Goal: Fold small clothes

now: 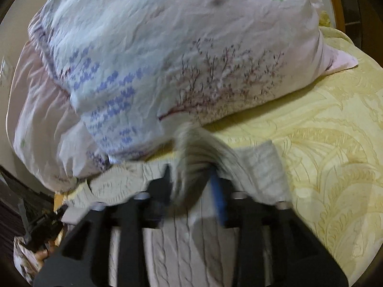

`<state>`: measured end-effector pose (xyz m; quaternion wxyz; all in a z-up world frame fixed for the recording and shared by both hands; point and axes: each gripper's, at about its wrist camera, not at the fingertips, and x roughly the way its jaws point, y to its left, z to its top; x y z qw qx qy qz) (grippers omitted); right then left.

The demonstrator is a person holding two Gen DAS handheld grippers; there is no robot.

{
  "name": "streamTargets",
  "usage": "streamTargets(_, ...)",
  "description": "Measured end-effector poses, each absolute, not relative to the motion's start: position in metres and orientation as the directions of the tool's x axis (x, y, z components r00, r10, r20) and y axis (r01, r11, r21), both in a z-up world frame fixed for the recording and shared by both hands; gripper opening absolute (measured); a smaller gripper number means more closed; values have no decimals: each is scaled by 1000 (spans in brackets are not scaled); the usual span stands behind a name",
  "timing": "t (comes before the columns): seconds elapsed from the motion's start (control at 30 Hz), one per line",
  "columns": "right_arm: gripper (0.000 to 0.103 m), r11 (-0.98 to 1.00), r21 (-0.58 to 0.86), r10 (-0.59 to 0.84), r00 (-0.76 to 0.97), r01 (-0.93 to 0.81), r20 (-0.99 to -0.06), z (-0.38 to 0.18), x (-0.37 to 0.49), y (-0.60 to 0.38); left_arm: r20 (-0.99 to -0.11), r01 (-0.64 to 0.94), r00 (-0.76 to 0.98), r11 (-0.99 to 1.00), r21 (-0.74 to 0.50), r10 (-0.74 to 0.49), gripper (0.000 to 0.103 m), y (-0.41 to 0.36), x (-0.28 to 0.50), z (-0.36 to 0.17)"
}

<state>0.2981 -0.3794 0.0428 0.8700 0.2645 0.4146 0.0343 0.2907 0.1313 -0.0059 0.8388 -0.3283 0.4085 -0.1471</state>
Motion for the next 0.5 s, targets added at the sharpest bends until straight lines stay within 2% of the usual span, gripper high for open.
streamTargets(0.07,57,864,478,257,676,160,-691,50,293,-382,-566,-16,636,724,-689,-525,43,134,288,-1)
streamTargets(0.13,57,871,467,248,683,154,-687,54,284,-386,-550,5,662,737,-676,-509,49,137,279,9)
streamTargets(0.2,55,883,444,234,680,150,-695,56,268,-393,-556,25,670,762,-647,-493,49,138,270,16)
streamTargets(0.27,48,892,426,223,675,149,-703,56,251,-402,-572,40,669,791,-610,-475,49,141,258,20)
streamTargets(0.5,41,905,409,235,660,121,-714,48,190,-418,-620,94,642,850,-519,-450,47,147,213,14)
